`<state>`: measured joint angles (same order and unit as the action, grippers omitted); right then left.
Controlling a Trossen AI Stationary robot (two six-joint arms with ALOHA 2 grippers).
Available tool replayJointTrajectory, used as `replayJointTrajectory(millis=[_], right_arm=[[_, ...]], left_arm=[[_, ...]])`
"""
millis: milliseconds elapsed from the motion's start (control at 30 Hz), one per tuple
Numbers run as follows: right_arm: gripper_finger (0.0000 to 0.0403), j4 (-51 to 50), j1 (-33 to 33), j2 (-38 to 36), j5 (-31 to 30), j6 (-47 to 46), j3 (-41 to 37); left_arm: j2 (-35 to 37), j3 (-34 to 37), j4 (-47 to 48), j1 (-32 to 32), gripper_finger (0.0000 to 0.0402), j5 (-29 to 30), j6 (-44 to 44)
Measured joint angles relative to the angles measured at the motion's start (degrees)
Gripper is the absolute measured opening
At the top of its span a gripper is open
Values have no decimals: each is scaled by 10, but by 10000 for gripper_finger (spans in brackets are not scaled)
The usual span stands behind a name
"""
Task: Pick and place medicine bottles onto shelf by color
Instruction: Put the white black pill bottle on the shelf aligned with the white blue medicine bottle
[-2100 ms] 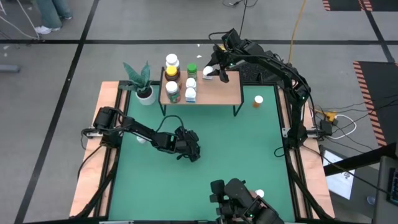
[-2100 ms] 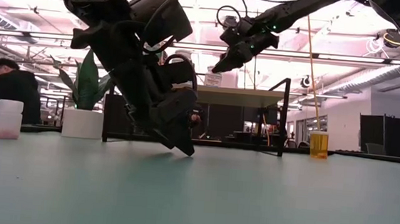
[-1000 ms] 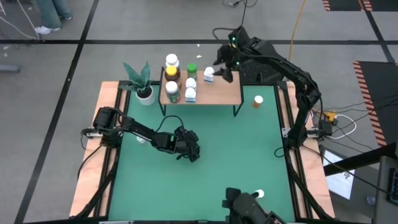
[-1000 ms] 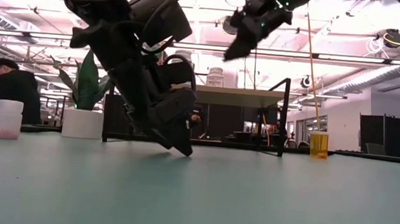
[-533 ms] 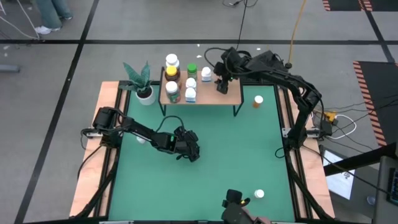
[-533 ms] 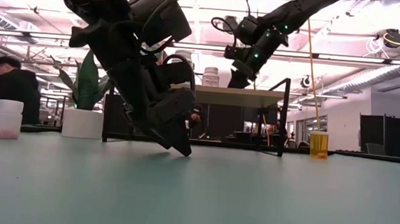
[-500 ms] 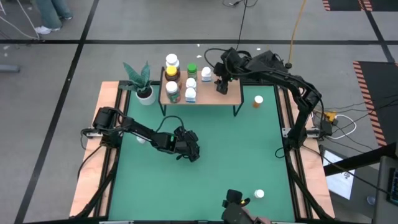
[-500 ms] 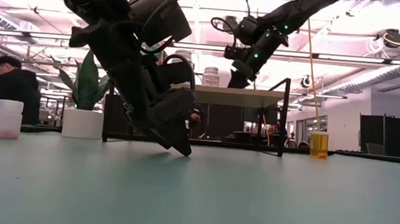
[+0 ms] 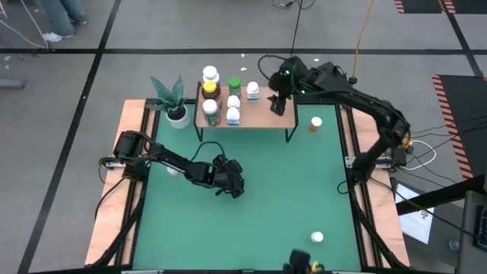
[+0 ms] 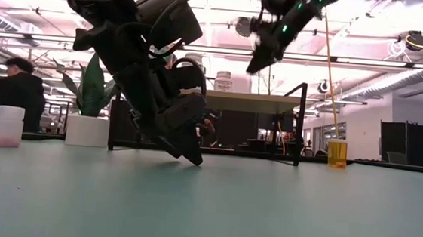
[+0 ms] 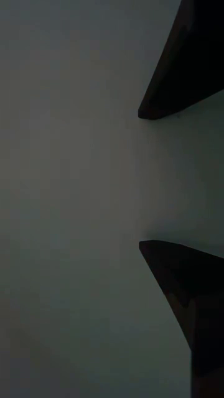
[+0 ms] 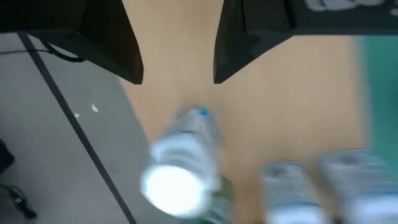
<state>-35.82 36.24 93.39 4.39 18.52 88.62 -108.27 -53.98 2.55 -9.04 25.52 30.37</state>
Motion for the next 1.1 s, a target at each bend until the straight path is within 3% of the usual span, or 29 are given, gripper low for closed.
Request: replayJointTrajectory(millis=[167, 300, 467, 633, 900, 1100], right_arm=[[189, 4, -74, -92, 1, -23, -64], [189, 31, -177, -171, 2, -49, -162], [189, 52, -312, -253, -3, -147, -270], [189, 18, -459, -305, -54, -268, -330], [189, -39, -706, -298, -88, -464, -343], [201, -29, -829, -266, -88, -546, -343]], left_arm=[[-2, 2, -47, -14, 335, -6, -30], [-2, 2, -135, -34, 335, -53, -86], [-9, 1, -286, -67, 335, -79, -195], [-44, -20, -401, -90, 335, -133, -294], [-138, -175, -356, -118, 335, -141, -348], [-175, -250, -262, -134, 335, -120, -340]])
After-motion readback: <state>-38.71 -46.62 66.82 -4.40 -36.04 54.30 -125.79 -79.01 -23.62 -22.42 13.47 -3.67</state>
